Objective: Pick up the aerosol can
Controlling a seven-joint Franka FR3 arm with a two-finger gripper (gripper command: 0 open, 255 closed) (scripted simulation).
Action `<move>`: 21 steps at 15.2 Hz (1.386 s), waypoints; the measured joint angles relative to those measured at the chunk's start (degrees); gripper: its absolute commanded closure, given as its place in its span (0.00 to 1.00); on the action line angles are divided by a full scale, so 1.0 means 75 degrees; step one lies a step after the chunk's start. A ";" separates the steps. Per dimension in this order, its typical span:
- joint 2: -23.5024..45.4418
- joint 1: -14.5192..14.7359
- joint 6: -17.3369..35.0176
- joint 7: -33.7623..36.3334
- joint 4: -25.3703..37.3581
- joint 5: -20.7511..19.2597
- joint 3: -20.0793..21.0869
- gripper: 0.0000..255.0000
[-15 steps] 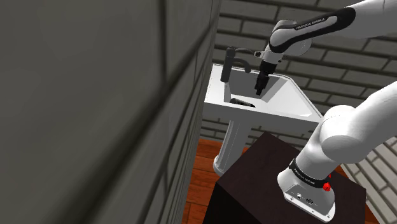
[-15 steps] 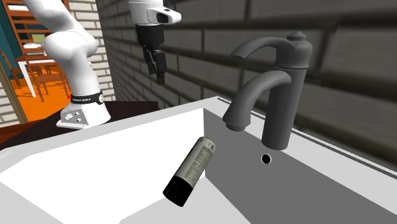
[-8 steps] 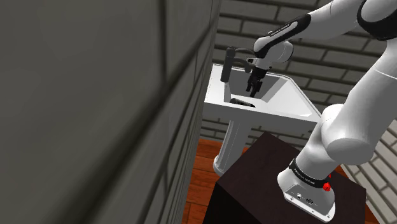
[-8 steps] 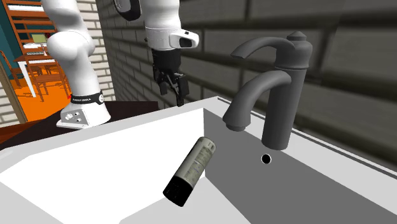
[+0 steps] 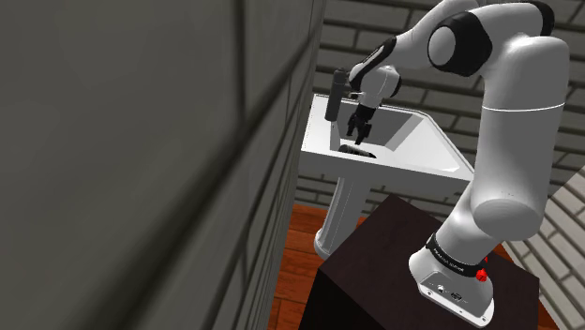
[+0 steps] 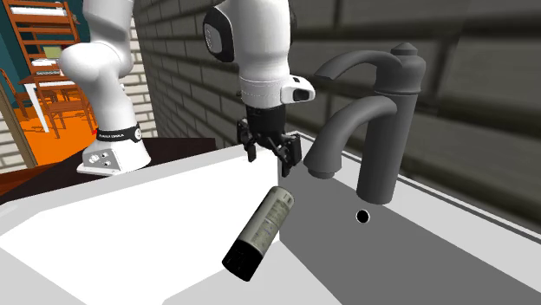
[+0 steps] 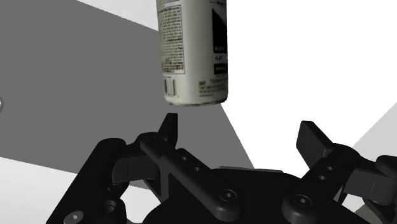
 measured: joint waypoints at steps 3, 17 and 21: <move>0.0846 -0.0499 -0.0162 -0.0760 0.0809 0.0489 0.0434 0.00; 0.1516 -0.0803 0.0254 -0.1261 0.0923 0.1007 0.0805 1.00; 0.1514 -0.0803 0.0256 -0.1263 0.0921 0.1008 0.0805 1.00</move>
